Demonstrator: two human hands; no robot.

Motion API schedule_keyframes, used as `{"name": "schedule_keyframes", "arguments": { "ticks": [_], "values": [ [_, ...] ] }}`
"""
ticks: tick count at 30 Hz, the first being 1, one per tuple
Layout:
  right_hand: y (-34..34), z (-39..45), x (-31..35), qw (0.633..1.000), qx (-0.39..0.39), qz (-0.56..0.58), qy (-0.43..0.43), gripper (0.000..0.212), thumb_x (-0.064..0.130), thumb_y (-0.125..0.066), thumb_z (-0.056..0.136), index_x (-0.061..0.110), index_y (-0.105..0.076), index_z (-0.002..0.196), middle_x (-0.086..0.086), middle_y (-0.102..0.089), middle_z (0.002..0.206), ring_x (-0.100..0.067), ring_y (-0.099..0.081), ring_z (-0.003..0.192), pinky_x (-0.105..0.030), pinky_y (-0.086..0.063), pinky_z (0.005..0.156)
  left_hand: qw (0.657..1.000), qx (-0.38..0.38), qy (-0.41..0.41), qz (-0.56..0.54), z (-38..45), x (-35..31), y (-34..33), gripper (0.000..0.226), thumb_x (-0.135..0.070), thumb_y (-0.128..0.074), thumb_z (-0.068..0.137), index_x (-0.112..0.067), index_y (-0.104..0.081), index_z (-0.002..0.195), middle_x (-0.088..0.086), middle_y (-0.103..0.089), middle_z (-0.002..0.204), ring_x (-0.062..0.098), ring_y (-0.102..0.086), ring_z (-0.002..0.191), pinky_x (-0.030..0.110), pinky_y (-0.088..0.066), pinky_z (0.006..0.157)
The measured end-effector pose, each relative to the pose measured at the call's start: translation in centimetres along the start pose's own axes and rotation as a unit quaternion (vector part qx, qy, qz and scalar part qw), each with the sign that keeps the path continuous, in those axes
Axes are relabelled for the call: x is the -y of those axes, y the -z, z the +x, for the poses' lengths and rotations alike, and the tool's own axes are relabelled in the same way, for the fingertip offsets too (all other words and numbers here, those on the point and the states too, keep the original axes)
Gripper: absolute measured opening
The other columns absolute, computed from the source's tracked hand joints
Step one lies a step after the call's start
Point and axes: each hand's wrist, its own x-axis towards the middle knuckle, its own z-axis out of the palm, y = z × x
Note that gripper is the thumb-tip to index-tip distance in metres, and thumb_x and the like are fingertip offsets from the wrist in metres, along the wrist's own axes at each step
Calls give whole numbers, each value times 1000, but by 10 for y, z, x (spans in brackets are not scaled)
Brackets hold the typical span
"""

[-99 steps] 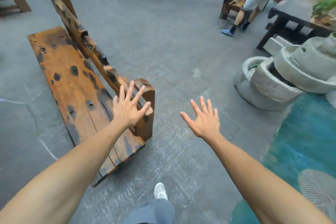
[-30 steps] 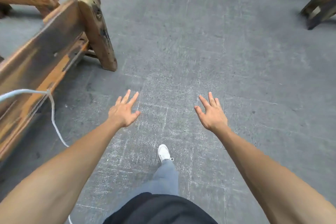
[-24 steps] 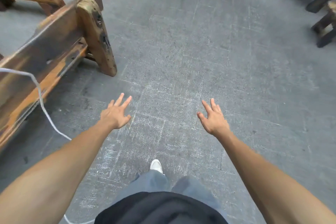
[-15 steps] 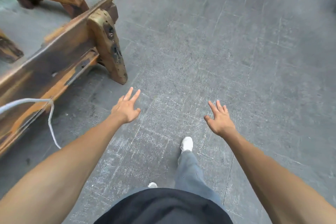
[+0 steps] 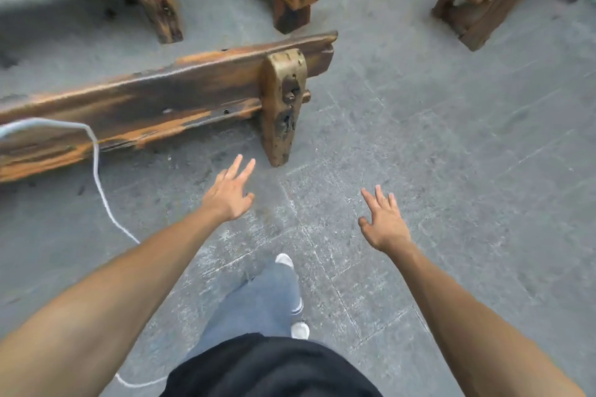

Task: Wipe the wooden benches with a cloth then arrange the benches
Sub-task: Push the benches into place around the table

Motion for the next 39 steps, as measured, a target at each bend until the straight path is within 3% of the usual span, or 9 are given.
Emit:
{"name": "schedule_keyframes", "arguments": {
  "ticks": [12, 16, 23, 26, 29, 31, 34, 37, 39],
  "values": [
    [115, 224, 106, 972, 34, -149, 180, 71, 31, -41, 103, 36, -2, 161, 5, 13, 169, -27, 10, 156, -45, -18, 125, 987, -52, 150, -37, 123, -20, 75, 75, -35, -48, 98, -42, -4, 158, -13, 19, 166, 24, 3, 156, 48, -39, 113],
    [163, 280, 138, 943, -2, -204, 264, 68, 32, -40, 103, 32, -4, 161, 5, 14, 169, -25, 11, 156, -48, -17, 126, 975, -98, 201, -1, 169, -20, 123, 65, -38, -48, 97, -29, -24, 157, -4, 15, 167, 25, 6, 156, 46, -34, 115],
    [254, 454, 207, 923, -91, -210, 310, 56, 42, -32, 103, 34, -26, 157, 2, 0, 170, -27, 4, 157, -47, -11, 125, 963, -159, 178, 121, 286, -14, 206, 65, -45, -43, 96, -23, -28, 155, -2, 3, 169, 27, -2, 156, 49, -29, 118],
    [252, 524, 233, 950, -50, -166, 260, 55, 51, -30, 103, 23, -50, 146, -14, -34, 161, -34, -27, 150, -46, -27, 121, 966, -123, 202, 101, 361, -19, 211, 60, -47, -33, 100, -25, -27, 156, 1, -16, 167, 25, -12, 154, 50, -22, 120],
    [207, 556, 232, 937, -112, -182, 277, 64, 63, -30, 97, 15, -72, 103, -19, -73, 106, -40, -68, 101, -40, -52, 84, 964, -87, 220, 122, 422, -32, 175, 52, -46, -19, 103, -22, -44, 142, 6, -47, 150, 28, -37, 142, 51, -22, 119],
    [180, 559, 224, 899, -206, -183, 340, 57, 59, -34, 93, 13, -65, 77, -12, -70, 73, -36, -69, 66, -34, -49, 60, 948, -188, 192, 172, 437, -30, 152, 49, -43, -16, 100, -20, -55, 117, 7, -65, 118, 29, -60, 114, 45, -38, 106],
    [171, 577, 226, 876, -280, -145, 365, 49, 55, -40, 88, 16, -58, 64, -5, -61, 58, -31, -62, 50, -28, -39, 51, 924, -289, 125, 219, 452, -9, 146, 46, -49, -20, 95, -21, -55, 88, 1, -64, 79, 26, -66, 72, 33, -45, 65],
    [164, 584, 225, 859, -318, -159, 369, 48, 51, -38, 88, 15, -59, 63, -5, -62, 59, -31, -62, 52, -29, -40, 51, 931, -271, 125, 210, 459, -4, 155, 49, -62, -16, 90, -24, -45, 80, -4, -62, 76, 22, -62, 62, 26, -26, 50],
    [161, 581, 225, 855, -339, -156, 361, 53, 50, -31, 88, 13, -61, 64, -7, -64, 61, -33, -64, 54, -30, -40, 53, 925, -285, 134, 212, 462, -3, 155, 50, -66, -13, 87, -24, -39, 79, -4, -65, 81, 22, -64, 71, 28, -29, 52]
  ]
}}
